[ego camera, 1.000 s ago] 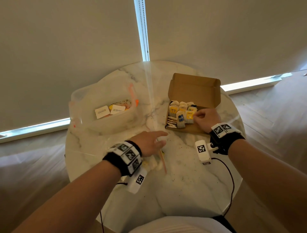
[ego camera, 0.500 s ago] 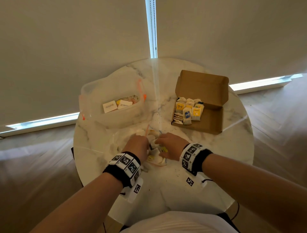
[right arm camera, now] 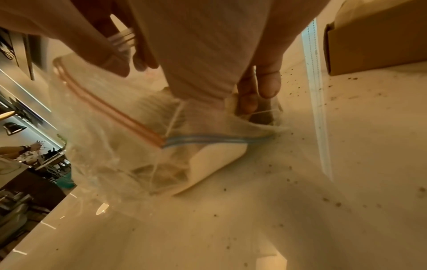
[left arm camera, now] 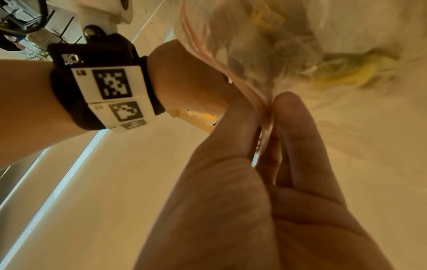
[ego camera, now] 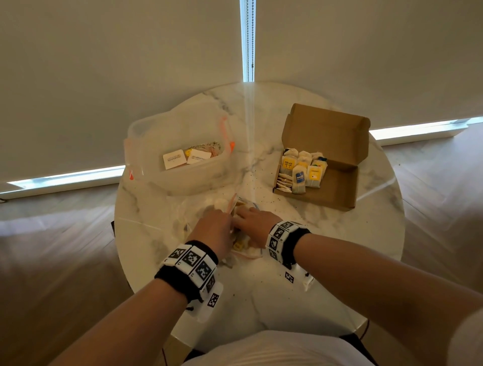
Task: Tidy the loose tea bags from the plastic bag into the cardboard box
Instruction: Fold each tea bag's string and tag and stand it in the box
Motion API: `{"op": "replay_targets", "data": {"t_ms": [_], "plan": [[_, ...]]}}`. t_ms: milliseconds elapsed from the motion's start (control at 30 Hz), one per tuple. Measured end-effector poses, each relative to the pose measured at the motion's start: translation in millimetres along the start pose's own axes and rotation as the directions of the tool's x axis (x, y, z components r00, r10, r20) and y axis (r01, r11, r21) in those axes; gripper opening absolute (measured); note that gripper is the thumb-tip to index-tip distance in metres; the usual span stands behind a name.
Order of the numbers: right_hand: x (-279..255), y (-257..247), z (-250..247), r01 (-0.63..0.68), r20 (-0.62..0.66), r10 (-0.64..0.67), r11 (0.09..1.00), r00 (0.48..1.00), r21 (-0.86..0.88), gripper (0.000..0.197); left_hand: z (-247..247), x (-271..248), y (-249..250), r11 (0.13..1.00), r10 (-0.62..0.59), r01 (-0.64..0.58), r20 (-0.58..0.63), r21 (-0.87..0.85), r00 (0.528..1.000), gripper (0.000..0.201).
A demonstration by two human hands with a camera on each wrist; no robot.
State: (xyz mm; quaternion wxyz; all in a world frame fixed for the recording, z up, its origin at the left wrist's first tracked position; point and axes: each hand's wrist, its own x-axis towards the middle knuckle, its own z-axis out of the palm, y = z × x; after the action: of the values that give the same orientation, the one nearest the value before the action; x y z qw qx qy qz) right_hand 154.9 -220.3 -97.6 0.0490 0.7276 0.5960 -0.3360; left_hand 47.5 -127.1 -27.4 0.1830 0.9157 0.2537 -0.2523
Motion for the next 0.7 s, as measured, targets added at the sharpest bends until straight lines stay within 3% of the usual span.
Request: {"op": "replay_targets", "data": {"t_ms": [233, 433, 700], "plan": [[-0.7, 6.8, 0.1, -0.043, -0.01, 0.043, 0.998, 0.999, -0.043, 0.075, -1.7, 4.0, -0.8, 0.999, 0.019, -0.02, -0.033, -0.035, 0.999, 0.019], [0.3, -0.1, -6.0, 0.011, 0.041, -0.014, 0.997, 0.999, 0.078, 0.062, -0.5, 7.1, -3.6, 0.999, 0.018, -0.019, -0.026, -0.034, 1.0, 0.022], [-4.5, 5.5, -7.4, -0.055, -0.046, 0.065, 0.979, 0.997, 0.198, 0.028, 5.8, 10.7, -9.7, 0.999, -0.005, 0.003, -0.049, -0.04, 0.999, 0.021]]}}
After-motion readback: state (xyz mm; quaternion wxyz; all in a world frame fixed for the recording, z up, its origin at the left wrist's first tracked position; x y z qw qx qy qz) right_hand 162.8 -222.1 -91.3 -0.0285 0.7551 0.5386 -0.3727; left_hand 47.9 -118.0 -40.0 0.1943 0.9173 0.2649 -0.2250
